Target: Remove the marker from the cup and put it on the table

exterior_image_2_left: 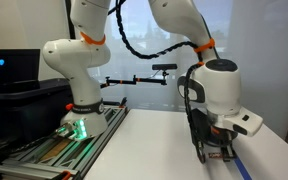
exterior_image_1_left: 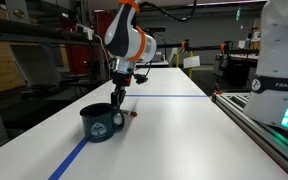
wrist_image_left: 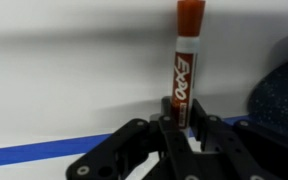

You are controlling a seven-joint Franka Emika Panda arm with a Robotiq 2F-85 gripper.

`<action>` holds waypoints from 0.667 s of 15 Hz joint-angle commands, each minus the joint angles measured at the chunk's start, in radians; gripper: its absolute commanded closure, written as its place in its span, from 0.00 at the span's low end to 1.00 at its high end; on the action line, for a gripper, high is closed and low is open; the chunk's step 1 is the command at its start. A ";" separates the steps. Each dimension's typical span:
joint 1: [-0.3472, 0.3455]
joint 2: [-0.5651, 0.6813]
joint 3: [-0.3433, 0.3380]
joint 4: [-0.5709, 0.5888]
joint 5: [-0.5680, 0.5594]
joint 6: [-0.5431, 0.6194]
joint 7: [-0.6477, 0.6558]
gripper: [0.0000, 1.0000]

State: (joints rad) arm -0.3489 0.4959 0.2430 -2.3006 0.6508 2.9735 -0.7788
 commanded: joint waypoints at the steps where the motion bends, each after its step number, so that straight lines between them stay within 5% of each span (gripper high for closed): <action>1: 0.010 0.030 0.004 0.025 -0.015 0.048 -0.029 0.53; 8: 0.125 -0.112 -0.096 -0.035 -0.048 0.051 0.041 0.02; 10: 0.172 -0.165 -0.145 -0.055 -0.066 0.009 0.077 0.00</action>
State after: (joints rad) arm -0.2464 0.4380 0.1675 -2.2915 0.6288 3.0366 -0.7706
